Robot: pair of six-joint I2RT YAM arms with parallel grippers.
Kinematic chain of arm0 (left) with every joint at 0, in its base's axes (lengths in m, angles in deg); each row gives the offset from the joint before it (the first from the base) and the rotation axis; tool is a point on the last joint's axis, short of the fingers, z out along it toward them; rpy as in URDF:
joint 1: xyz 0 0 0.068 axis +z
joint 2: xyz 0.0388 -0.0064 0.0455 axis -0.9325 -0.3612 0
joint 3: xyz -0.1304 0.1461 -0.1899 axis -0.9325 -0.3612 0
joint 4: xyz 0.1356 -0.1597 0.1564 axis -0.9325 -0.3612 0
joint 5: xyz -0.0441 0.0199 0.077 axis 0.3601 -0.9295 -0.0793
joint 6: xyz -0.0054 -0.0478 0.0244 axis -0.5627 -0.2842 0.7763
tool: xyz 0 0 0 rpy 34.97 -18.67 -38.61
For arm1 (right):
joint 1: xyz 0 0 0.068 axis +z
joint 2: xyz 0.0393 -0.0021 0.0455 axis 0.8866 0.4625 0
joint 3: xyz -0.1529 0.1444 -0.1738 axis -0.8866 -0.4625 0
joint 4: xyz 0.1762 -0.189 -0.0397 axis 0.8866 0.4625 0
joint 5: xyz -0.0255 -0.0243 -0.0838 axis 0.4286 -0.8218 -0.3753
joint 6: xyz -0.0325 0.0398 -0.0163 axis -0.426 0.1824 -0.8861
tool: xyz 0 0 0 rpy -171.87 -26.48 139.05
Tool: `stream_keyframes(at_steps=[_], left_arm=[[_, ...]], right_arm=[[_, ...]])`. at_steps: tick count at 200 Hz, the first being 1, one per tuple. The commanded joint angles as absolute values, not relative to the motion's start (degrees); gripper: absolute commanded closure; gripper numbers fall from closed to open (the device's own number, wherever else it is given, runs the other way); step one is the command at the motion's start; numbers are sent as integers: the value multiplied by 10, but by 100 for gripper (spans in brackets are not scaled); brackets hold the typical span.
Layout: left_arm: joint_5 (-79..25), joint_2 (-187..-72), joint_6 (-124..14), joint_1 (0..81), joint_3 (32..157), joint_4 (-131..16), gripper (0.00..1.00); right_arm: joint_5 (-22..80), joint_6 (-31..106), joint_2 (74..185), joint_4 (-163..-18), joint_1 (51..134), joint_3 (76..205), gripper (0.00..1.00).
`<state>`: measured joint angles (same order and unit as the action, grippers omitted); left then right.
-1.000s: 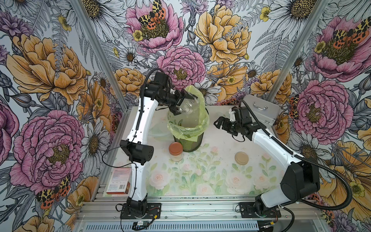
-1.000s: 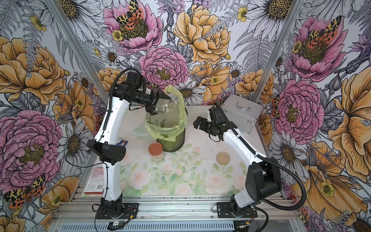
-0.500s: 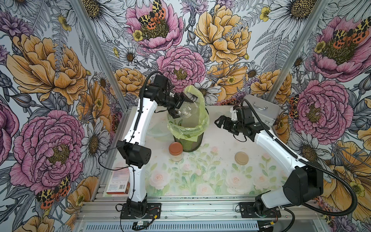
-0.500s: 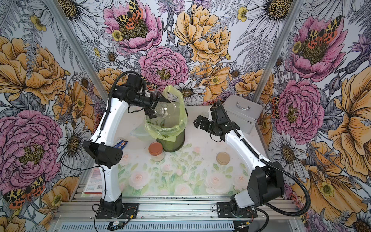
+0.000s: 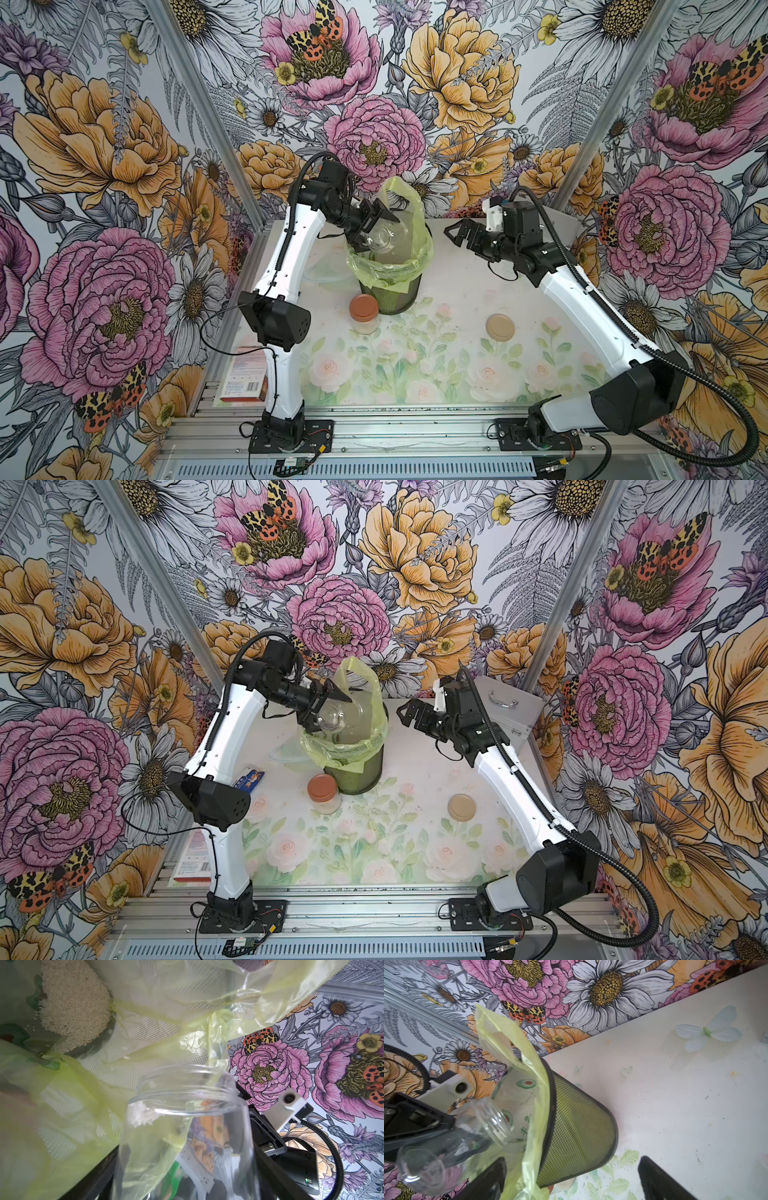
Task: Empty moldy rice from jars
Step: Move the trash bin to the center of the board.
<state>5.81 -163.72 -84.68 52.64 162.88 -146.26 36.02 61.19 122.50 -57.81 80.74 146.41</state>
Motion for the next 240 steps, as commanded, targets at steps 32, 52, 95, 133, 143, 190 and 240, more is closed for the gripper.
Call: stream_keyframes(at_steps=[32,52,95,133,143,190,240], left_arm=[[68,-1681,-795,509,1784,-1524,100],[44,-1647,-763,514,1669,-1537,100],[62,-1663,-815,531,1744,-1535,100],[61,-1626,-774,525,1613,-1528,100],[74,-1648,-789,526,1686,-1528,100],[103,-1642,-772,543,1615,-1545,100],[157,-1718,-775,569,1740,-1629,100]], right_arm=[[384,603,1222,-579,869,1509,0],[372,607,1225,-580,879,1511,0],[375,620,1247,-581,899,1549,0],[380,615,1277,-580,925,1593,0],[380,612,1282,-581,933,1600,0],[364,586,1312,-580,974,1630,0],[329,539,1319,-580,1016,1620,0]])
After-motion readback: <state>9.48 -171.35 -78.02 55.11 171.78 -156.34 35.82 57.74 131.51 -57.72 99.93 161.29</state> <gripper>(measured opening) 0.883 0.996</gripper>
